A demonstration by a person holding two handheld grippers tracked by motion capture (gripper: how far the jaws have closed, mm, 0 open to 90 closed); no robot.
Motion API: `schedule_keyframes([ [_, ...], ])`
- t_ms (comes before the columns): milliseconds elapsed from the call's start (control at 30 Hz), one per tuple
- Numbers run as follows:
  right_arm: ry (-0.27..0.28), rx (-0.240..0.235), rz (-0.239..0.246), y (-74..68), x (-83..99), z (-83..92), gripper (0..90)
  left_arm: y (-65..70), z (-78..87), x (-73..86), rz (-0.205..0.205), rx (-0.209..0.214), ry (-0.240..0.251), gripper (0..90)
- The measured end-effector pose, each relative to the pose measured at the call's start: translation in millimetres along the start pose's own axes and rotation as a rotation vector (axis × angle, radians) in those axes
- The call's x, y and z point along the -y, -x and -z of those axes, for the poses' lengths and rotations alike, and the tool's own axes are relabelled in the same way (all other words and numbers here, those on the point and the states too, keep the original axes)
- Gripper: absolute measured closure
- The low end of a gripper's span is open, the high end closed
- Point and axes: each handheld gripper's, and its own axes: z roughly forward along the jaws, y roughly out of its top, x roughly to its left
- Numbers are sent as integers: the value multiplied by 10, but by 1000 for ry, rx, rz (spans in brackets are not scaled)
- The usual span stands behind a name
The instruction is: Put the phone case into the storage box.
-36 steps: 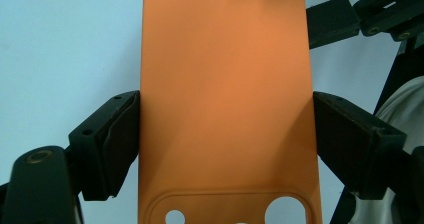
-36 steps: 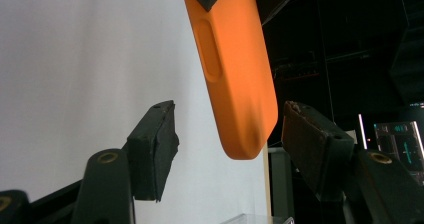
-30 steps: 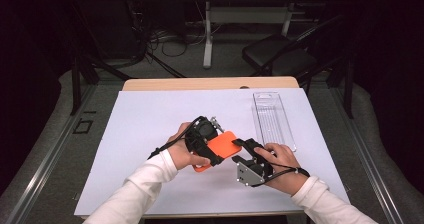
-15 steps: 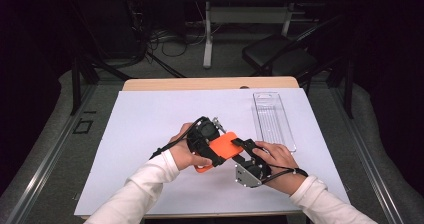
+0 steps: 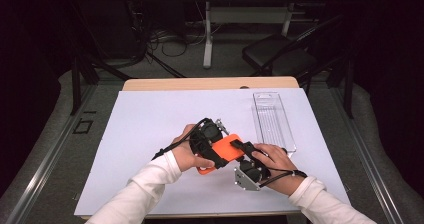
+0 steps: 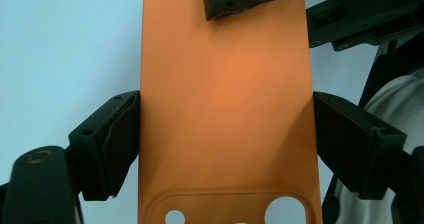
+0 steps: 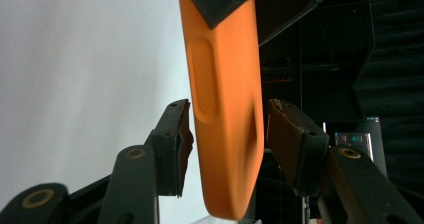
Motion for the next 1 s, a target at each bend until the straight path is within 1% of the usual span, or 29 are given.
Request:
schedule_keyframes([
  [100,-7,11,18,-16,-6,3,539,18,-4,-16,-1,4,1,160],
  [167,5,21,26,-25,-7,-4,554,30,-11,-25,-6,6,-1,160],
  [200,2,24,32,-29,-11,0,565,36,-13,-30,-7,8,-3,160],
  [300,0,27,29,-46,-12,-3,582,50,-22,-40,-12,11,-5,160],
  [333,-1,31,50,-37,-17,-4,587,55,-26,-42,-11,13,-3,160],
  [367,-1,32,59,-35,-19,-7,591,59,-27,-44,-11,13,-3,160],
  [533,-2,43,74,-47,-22,-12,608,68,-31,-51,-10,15,1,160],
  [600,3,48,74,-56,-25,-14,616,69,-30,-55,-12,14,-1,160],
  [633,-4,50,71,-63,-27,-11,620,70,-30,-57,-11,15,-2,160],
  [667,5,51,88,-57,-30,-18,629,72,-31,-58,-10,16,-2,160],
  [1000,-3,66,95,-57,-28,-17,642,76,-43,-64,-13,17,-5,160],
])
